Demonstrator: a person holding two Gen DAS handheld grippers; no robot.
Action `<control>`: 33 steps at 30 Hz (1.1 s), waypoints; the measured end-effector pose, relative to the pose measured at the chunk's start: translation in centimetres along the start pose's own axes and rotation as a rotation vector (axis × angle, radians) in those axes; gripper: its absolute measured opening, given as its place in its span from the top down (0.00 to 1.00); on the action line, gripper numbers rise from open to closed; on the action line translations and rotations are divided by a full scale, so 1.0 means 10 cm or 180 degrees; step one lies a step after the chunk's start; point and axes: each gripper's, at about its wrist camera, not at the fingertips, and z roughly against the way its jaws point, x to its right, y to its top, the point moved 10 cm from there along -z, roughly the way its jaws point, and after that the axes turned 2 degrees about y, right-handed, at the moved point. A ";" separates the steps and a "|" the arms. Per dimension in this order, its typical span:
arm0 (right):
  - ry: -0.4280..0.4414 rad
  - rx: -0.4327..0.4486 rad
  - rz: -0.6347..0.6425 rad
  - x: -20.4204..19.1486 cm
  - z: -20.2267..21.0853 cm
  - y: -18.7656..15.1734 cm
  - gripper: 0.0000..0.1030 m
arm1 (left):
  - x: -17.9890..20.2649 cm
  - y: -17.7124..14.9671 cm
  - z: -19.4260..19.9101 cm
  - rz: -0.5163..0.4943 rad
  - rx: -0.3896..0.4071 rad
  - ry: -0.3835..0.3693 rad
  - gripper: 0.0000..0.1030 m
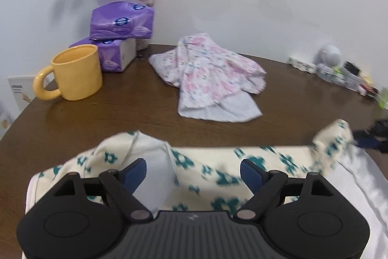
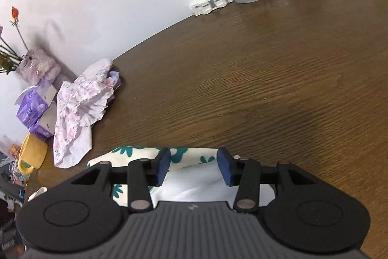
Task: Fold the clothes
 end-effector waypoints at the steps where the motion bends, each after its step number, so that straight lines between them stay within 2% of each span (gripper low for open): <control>1: -0.0011 -0.0008 0.0027 -0.01 -0.01 -0.01 0.62 | -0.01 0.01 -0.05 0.0032 -0.0009 0.0045 0.19; 6: -0.0267 0.0030 0.0501 -0.10 0.01 -0.01 0.64 | 0.01 -0.01 -0.26 0.0031 -0.0114 0.0124 0.19; 10: -0.0346 -0.0074 0.0699 -0.16 -0.07 -0.03 0.65 | 0.05 -0.08 -0.36 -0.0016 -0.0197 0.0125 0.18; 11: -0.0349 -0.0083 0.0738 -0.17 -0.08 -0.04 0.70 | 0.06 -0.08 -0.38 -0.0050 -0.0181 0.0146 0.18; 12: -0.0352 -0.0092 0.0776 -0.18 -0.10 -0.05 0.84 | 0.07 -0.09 -0.38 -0.0092 -0.0163 0.0164 0.17; 13: -0.0337 -0.0105 0.0794 -0.19 -0.11 -0.06 0.92 | 0.09 -0.10 -0.39 -0.0127 -0.0140 0.0180 0.15; 14: -0.0309 -0.0113 0.0793 -0.20 -0.11 -0.06 0.96 | 0.09 -0.10 -0.40 -0.0139 -0.0113 0.0188 0.13; 18: -0.0259 -0.0036 0.0846 -0.23 0.02 -0.04 0.97 | 0.12 -0.12 -0.41 -0.0157 -0.0033 0.0206 0.10; 22: -0.0082 0.0065 0.0831 -0.32 0.34 0.00 0.97 | 0.12 -0.12 -0.41 -0.0162 0.0025 0.0200 0.07; 33: 0.0023 0.0036 0.0864 -0.35 0.76 -0.13 0.97 | 0.10 -0.13 -0.40 -0.0163 0.0102 0.0171 0.06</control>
